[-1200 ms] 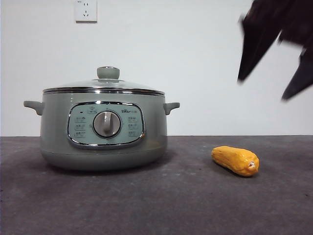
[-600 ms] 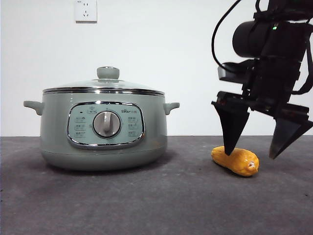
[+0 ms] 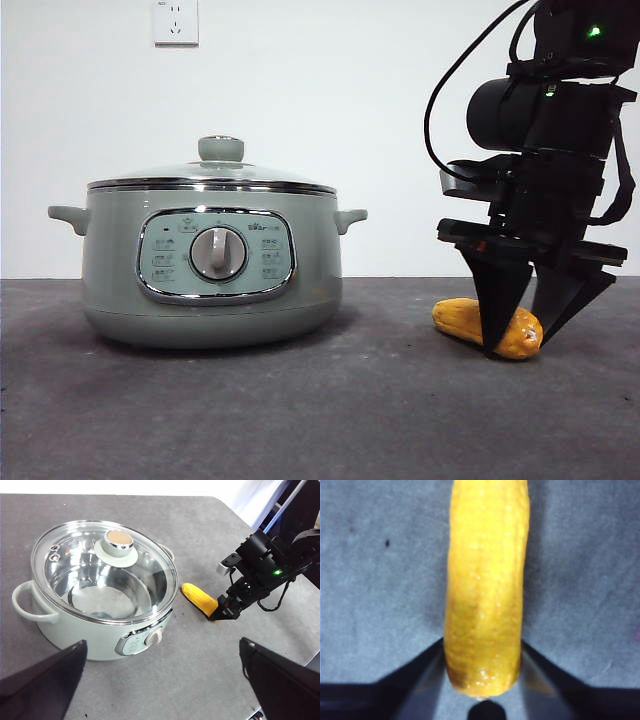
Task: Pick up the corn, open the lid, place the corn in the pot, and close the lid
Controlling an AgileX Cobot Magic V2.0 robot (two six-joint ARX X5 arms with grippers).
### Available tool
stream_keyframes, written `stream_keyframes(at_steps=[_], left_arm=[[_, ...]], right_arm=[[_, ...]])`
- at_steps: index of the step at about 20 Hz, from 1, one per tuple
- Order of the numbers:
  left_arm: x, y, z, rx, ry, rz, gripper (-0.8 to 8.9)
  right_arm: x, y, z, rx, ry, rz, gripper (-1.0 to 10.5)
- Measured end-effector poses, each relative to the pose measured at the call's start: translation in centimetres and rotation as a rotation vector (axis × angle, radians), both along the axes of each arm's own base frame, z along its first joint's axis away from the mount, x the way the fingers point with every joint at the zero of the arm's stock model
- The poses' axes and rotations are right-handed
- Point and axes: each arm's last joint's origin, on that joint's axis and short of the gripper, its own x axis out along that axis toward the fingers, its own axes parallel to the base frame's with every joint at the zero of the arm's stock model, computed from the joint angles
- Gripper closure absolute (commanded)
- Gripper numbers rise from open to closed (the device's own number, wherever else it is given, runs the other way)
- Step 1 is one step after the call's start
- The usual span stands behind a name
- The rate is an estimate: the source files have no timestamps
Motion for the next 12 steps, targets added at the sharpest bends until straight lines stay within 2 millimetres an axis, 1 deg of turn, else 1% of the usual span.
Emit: stream_keyframes(at_steps=[2, 3, 4, 7, 9, 10, 11, 12], left_arm=[[0.3, 0.0, -0.1, 0.0, 0.01, 0.0, 1.53], [0.4, 0.0, -0.1, 0.0, 0.013, 0.0, 1.53], [0.6, 0.0, -0.1, -0.001, 0.011, 0.0, 1.53], [1.2, 0.0, 0.0, 0.0, -0.01, 0.0, 1.54], [2.0, 0.1, 0.4, 0.003, -0.053, 0.01, 1.55], [2.5, 0.1, 0.4, 0.006, -0.061, 0.014, 1.57], [3.1, 0.1, 0.4, 0.007, -0.068, 0.015, 1.57], [3.9, 0.1, 0.4, 0.009, -0.078, 0.013, 1.57]], right_arm=[[0.0, 0.0, 0.0, 0.001, -0.003, 0.0, 8.3], [0.1, 0.0, 0.0, 0.003, -0.007, 0.0, 8.9], [0.1, 0.0, 0.0, 0.004, -0.01, 0.0, 9.7], [0.1, 0.1, 0.0, 0.017, -0.01, 0.004, 9.6], [-0.1, 0.1, 0.2, 0.039, 0.008, 0.012, 9.6], [-0.4, 0.0, 0.6, 0.054, 0.015, 0.02, 9.6], [-0.8, -0.1, 1.7, 0.073, 0.002, 0.027, 9.6], [-1.3, -0.2, 3.1, 0.101, -0.027, 0.034, 9.6]])
